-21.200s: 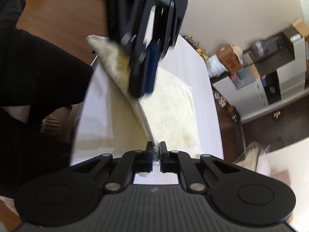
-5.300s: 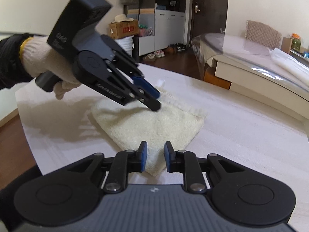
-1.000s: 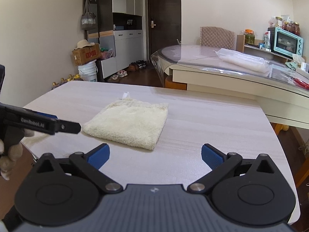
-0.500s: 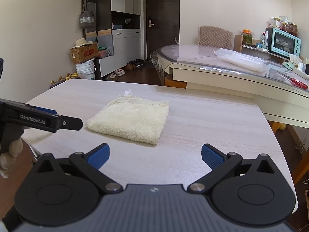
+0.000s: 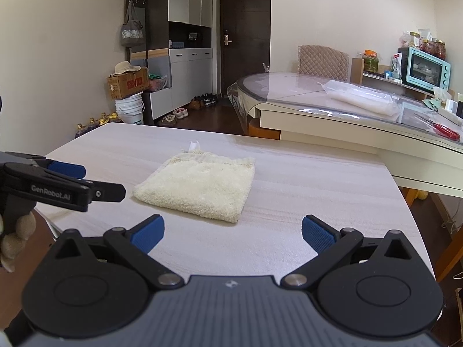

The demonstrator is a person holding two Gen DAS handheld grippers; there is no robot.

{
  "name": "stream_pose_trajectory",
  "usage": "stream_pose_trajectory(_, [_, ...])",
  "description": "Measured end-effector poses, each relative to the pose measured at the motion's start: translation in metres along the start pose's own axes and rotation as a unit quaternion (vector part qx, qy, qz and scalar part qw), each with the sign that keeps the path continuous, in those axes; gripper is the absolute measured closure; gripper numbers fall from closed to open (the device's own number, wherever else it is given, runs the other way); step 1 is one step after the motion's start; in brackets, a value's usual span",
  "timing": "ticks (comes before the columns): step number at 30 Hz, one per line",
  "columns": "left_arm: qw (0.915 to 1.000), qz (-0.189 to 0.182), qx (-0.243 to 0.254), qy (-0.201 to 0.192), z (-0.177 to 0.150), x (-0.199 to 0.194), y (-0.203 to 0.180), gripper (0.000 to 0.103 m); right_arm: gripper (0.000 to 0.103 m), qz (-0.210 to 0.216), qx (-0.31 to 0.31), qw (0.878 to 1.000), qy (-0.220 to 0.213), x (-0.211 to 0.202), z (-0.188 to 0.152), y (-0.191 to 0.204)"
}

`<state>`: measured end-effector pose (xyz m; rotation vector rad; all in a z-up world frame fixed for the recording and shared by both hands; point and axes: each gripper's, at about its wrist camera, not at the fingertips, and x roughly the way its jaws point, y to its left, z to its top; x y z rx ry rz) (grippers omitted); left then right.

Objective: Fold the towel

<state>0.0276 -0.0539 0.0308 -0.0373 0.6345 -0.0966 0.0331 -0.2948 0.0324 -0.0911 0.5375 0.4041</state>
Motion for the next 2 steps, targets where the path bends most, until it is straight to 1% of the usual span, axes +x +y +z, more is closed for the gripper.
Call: stream_pose_trajectory(2, [1.0,0.0,-0.004,-0.002,0.0001,0.0003,0.0018,0.0,0.001,0.0,0.0,1.0,-0.001,0.0008,0.0006,0.0003])
